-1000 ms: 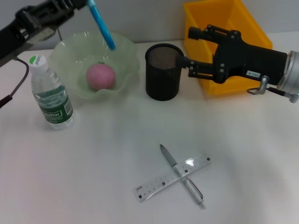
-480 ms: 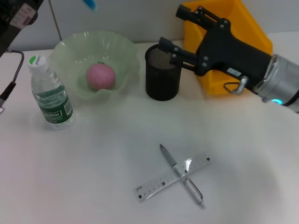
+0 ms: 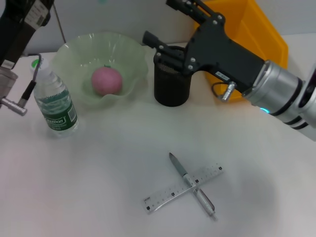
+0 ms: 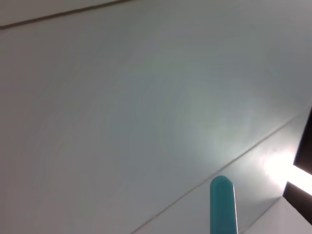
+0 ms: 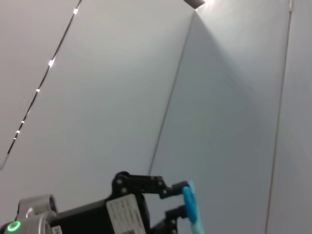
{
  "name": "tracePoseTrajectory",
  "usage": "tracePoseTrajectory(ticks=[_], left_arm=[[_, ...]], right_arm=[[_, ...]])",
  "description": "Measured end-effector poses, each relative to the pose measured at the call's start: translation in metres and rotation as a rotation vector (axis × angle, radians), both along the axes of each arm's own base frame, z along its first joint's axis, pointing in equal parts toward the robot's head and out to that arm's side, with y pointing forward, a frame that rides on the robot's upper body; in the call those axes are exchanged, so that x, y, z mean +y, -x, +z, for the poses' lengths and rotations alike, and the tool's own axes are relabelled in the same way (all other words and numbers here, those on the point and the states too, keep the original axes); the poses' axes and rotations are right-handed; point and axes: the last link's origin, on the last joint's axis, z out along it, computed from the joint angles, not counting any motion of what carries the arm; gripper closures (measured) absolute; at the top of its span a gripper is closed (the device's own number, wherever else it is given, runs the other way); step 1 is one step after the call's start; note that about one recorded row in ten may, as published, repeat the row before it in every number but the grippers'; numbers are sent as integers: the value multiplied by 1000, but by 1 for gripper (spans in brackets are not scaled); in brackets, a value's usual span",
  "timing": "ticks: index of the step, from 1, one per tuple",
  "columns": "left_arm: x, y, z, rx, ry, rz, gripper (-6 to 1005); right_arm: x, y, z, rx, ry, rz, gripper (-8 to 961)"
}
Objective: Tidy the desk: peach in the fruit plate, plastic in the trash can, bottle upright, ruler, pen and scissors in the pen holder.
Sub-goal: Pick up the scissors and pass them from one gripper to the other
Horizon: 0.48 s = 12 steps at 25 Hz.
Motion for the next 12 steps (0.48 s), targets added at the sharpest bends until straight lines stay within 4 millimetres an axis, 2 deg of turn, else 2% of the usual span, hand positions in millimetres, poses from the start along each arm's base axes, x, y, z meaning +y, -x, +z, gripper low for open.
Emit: tracePoseTrajectory(ticks=[8,12], left_arm=[[3,-7,-14,-26,5,30,775],[1,-5,-19,-36,-10,66,775]], right_arm=[[1,8,-6,-20,-50,28,177],[2,10,-7,-25,-64,37,179]])
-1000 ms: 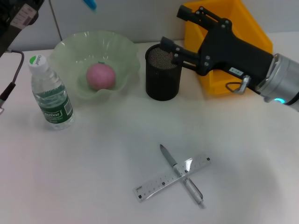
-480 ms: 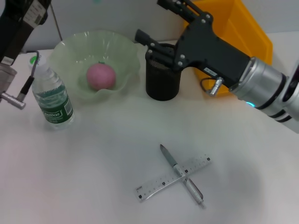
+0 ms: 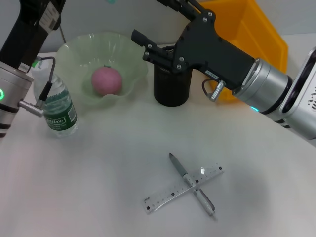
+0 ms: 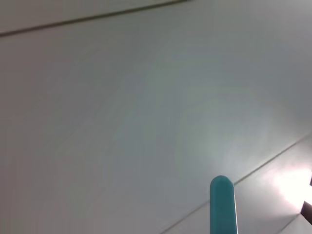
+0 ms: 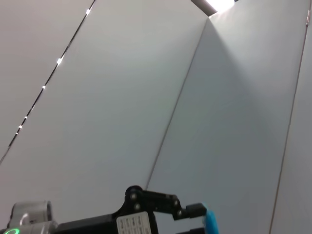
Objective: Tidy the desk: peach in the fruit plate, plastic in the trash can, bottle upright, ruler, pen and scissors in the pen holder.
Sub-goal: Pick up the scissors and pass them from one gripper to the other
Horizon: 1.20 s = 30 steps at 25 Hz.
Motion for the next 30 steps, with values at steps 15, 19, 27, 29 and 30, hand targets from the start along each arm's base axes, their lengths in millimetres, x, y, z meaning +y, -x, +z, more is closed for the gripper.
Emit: tracePoseTrajectory(ticks=[15,19,27,29,30], left_arm=[[-3,-1,-6,3,-7,10,775],[-4,-2,-7,4,-9,6,775],[-4,-5,-7,1,-11,-6,775],[-4,-5,-7,0,-10,-6,775],[-4,-6,-8,-1,-8,-3,775]], right_arm=[[9,22,-11,-22,-92,25,179],[14,27,-13,-34,-90,20,179],[20,32,-18,-67,-81,9,178],[21,34,-18,-67,-81,12,178],[21,34,-19,-67,-81,13,178]])
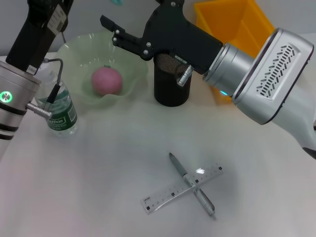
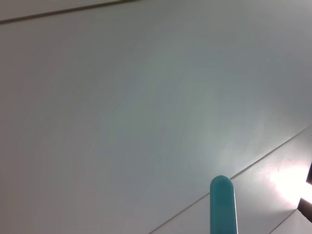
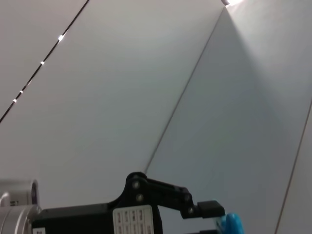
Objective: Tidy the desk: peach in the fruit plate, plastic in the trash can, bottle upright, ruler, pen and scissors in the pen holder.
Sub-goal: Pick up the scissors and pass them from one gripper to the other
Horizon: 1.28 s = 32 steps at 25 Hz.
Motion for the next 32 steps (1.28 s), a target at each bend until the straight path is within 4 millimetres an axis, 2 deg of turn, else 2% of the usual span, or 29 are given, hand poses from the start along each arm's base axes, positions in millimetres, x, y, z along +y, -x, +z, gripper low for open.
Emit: tracePoseTrajectory(ticks=[13,24,27,32], left_arm=[[1,-2,-1,0,-10,4,776],[1,-3,-1,-3,-8,2,776],[1,-2,-1,-5,-5,3,776],[1,-2,-2,-5,-1,2,776]], right_arm=[[2,7,-2,6,-45,-4,178],[4,7,-4,-6,-39,-13,238],[4,7,-3,-5,-39,-11,428],[4,7,-3,-2,-39,-7,611]])
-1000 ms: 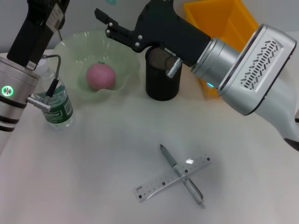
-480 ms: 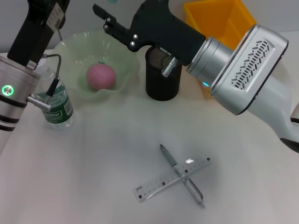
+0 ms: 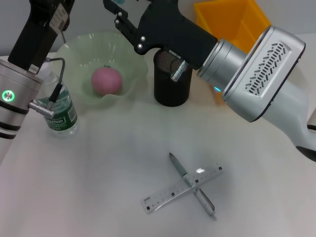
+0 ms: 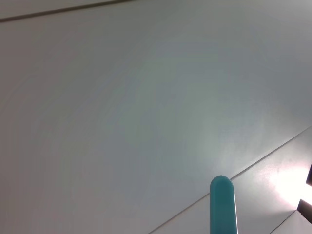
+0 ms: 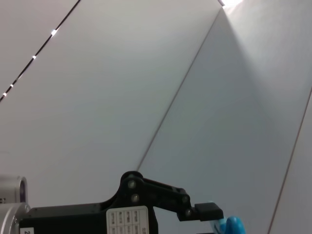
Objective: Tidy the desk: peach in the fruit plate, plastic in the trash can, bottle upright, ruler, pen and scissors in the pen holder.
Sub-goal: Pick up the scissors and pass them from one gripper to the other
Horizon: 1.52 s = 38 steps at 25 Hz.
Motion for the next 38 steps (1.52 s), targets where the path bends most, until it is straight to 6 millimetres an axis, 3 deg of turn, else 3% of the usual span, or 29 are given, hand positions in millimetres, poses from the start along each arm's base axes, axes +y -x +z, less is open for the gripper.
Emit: tracePoseTrajectory(ticks=[1,22,28,38], left_arm=[[0,0,0,0,0,0,776],[-1,0,-2,1,8,4,774],[-1,0,-2,3,8,3,776],[-2,1,-2,2,7,2,779]], right_arm=[[0,0,0,0,0,0,648],[2,2,-1,-4,0,0,649],[2,3,-1,-4,1,2,813],[3,3,1,9,-2,-10,876]])
